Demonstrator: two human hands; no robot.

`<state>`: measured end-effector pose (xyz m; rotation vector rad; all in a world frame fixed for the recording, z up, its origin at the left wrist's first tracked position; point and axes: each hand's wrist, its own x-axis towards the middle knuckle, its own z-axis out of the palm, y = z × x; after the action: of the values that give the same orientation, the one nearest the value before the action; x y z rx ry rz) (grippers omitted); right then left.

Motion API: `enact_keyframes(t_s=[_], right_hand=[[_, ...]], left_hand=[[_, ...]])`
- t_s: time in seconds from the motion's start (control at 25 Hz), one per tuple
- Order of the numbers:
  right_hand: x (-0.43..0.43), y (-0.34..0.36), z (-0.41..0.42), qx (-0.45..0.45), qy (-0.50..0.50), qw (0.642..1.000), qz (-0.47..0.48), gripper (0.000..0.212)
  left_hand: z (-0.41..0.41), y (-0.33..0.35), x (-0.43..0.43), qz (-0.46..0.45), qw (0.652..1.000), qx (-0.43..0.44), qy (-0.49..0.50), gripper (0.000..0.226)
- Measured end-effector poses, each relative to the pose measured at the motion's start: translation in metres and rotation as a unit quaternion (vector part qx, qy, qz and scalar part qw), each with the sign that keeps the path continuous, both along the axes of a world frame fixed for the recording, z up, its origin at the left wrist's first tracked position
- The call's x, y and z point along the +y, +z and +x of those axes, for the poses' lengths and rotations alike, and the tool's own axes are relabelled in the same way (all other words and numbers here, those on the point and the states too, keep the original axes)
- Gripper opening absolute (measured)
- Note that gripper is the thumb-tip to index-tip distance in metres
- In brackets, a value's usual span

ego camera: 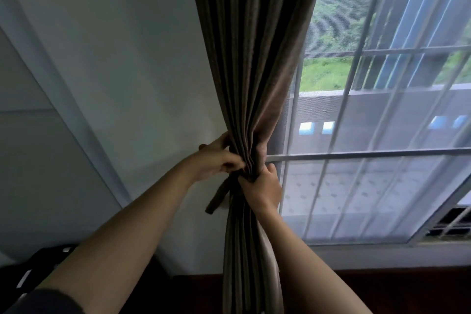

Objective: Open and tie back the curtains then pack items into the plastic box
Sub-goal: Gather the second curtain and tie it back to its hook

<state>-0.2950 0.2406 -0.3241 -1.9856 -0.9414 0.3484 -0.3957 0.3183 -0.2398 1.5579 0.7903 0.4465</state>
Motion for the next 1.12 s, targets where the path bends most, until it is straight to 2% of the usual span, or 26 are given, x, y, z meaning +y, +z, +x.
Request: enact_keyframes(t_s=[0.04,0.08,0.12,0.2,0.24,0.36,0.44,0.56,0.64,0.8,0.96,1.04,1.12], right_hand=[[-0.001,0.0,0.004,-0.009,0.012,1.0,-0.001,0.036],[-0.002,-0.001,0.006,-0.012,0.021,1.0,0.001,0.036],[-0.002,-0.001,0.008,-0.013,0.027,1.0,0.002,0.036],[-0.002,0.0,0.008,-0.015,0.042,0.999,0.001,0.038],[-0.003,0.0,0.008,-0.016,0.048,0.999,0.002,0.039],[-0.007,-0.001,0.005,-0.014,0.065,0.998,0.004,0.042],[-0.009,0.002,0.002,-0.009,0.091,0.996,-0.005,0.044],[-0.009,0.012,0.002,0.011,0.123,0.992,-0.029,0.058],[-0.008,0.014,0.001,0.014,0.103,0.994,-0.029,0.065],[-0.009,0.017,-0.004,-0.012,0.031,0.999,-0.017,0.05],[-0.014,0.023,-0.008,-0.054,0.018,0.998,0.036,0.049],[-0.014,0.024,-0.008,-0.057,0.02,0.996,0.062,0.059],[-0.014,0.024,-0.009,-0.061,0.025,0.996,0.061,0.062]], left_hand=[[-0.012,-0.015,0.004,-0.031,0.998,-0.039,0.048,0.06],[-0.023,-0.03,0.004,-0.023,0.994,-0.031,0.102,0.064],[-0.033,-0.045,0.003,0.017,0.99,0.021,0.136,0.063],[-0.041,-0.072,-0.008,0.098,0.978,0.148,0.106,0.058],[-0.038,-0.081,-0.014,0.123,0.975,0.17,0.072,0.057],[-0.018,-0.089,-0.025,0.164,0.974,0.141,0.071,0.051],[-0.006,-0.091,-0.027,0.19,0.963,0.163,0.098,0.041],[0.004,-0.096,-0.032,0.187,0.963,0.159,0.108,0.028],[0.004,-0.096,-0.036,0.195,0.962,0.161,0.099,0.026],[-0.011,-0.091,-0.028,0.231,0.955,0.179,0.052,0.03],[-0.041,-0.088,-0.012,0.34,0.912,0.228,0.028,0.018],[-0.05,-0.086,-0.013,0.413,0.875,0.251,0.004,0.018],[-0.057,-0.087,-0.014,0.487,0.829,0.276,-0.023,0.03]])
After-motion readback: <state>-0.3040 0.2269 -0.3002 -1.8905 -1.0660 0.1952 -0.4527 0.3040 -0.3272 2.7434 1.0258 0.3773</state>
